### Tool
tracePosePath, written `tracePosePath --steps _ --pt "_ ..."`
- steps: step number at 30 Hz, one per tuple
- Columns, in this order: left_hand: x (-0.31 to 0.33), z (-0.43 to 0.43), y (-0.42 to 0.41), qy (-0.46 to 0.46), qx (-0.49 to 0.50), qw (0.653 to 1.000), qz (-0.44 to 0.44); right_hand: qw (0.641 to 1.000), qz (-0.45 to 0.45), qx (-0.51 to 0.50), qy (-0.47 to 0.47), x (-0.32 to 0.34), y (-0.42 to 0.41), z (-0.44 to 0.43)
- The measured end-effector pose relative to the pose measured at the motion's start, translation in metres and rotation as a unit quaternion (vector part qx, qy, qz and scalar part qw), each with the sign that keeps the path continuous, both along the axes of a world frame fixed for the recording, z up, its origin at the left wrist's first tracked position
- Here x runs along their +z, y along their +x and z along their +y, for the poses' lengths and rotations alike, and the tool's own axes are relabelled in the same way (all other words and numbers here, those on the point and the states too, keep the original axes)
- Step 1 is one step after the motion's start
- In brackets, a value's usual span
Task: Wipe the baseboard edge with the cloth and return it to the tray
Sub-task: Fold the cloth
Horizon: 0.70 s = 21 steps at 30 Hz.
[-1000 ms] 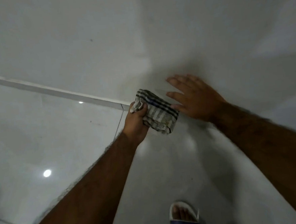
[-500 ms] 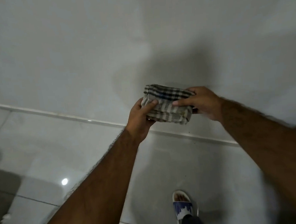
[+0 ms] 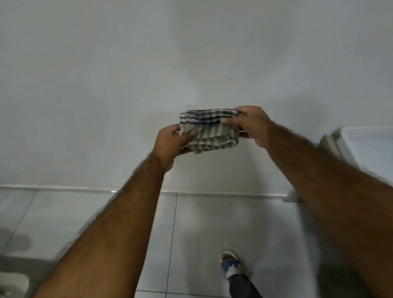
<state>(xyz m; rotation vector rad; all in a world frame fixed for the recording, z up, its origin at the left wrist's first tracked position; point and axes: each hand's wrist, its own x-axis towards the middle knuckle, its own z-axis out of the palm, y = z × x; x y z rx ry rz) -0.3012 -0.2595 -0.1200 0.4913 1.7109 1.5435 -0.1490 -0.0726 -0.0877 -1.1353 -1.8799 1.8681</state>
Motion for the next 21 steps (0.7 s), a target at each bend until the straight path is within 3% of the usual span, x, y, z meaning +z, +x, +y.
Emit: tracePosePath --steps 5,10,16,21 --pt "0.047 -0.004 0.039 0.019 -0.014 1.0 0.012 0.994 -0.017 -0.041 0.098 0.054 0.048 -0.011" --pt "0.068 0.021 0.07 0.055 -0.068 0.996 0.003 0.99 -0.01 -0.095 0.106 0.084 0.103 -0.006" --pt "0.072 0.096 0.108 0.051 -0.102 0.993 0.005 0.979 -0.024 -0.171 0.111 0.089 0.174 0.035" --pt "0.063 0.179 0.16 0.024 -0.123 0.992 0.013 0.959 -0.094 -0.222 0.148 0.07 0.242 0.091"
